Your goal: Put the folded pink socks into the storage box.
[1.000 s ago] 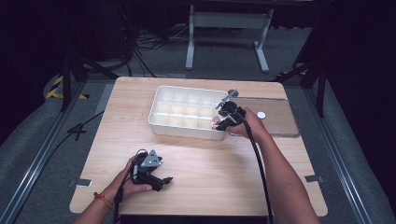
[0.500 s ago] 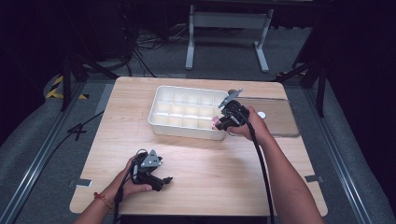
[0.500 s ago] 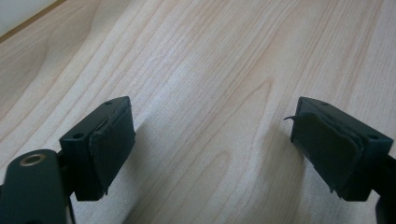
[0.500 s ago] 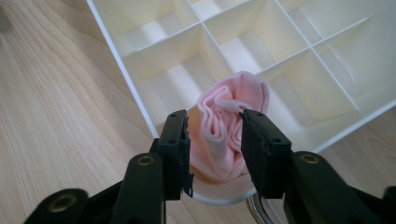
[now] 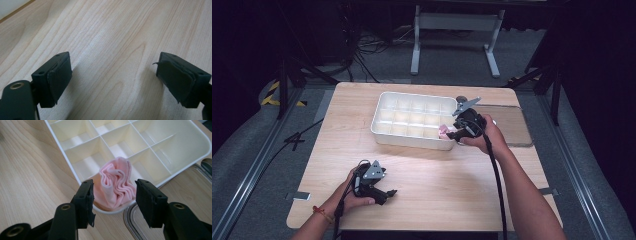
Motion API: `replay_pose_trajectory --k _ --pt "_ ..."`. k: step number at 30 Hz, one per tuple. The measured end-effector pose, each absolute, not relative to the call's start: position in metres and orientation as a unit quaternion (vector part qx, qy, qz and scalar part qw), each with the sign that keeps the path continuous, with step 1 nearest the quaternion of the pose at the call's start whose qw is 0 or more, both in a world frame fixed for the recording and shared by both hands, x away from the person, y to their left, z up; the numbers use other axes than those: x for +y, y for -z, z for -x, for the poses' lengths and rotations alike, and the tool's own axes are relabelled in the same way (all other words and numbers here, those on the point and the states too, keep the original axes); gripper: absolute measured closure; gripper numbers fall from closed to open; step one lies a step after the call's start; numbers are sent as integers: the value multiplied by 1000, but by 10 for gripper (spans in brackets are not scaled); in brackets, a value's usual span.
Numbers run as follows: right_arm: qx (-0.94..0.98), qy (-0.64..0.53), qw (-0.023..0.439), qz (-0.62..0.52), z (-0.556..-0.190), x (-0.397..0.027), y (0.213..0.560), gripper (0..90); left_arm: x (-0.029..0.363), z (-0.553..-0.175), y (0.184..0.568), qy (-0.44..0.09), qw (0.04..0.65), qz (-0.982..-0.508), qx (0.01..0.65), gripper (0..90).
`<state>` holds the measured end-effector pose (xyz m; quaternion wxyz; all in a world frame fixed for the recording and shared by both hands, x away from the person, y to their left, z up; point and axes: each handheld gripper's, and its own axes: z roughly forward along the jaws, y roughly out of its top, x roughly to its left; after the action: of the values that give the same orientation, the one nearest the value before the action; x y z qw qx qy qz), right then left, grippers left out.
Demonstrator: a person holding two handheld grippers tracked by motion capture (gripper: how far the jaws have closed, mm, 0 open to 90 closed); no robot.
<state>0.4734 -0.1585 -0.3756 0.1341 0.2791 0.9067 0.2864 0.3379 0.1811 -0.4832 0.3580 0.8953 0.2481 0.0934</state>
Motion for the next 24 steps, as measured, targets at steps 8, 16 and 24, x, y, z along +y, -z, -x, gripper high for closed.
replay_pose_trajectory --k 8,16,24 --pt "900 -293 153 -285 -466 -169 372 424 181 -338 483 -93 358 -895 248 132" --pt "898 -293 167 -281 -455 -175 369 397 181 -338 483 -94 357 -895 249 132" --pt "898 -294 179 -275 -443 -183 370 390 181 -338 483 -94 357 -895 248 132"
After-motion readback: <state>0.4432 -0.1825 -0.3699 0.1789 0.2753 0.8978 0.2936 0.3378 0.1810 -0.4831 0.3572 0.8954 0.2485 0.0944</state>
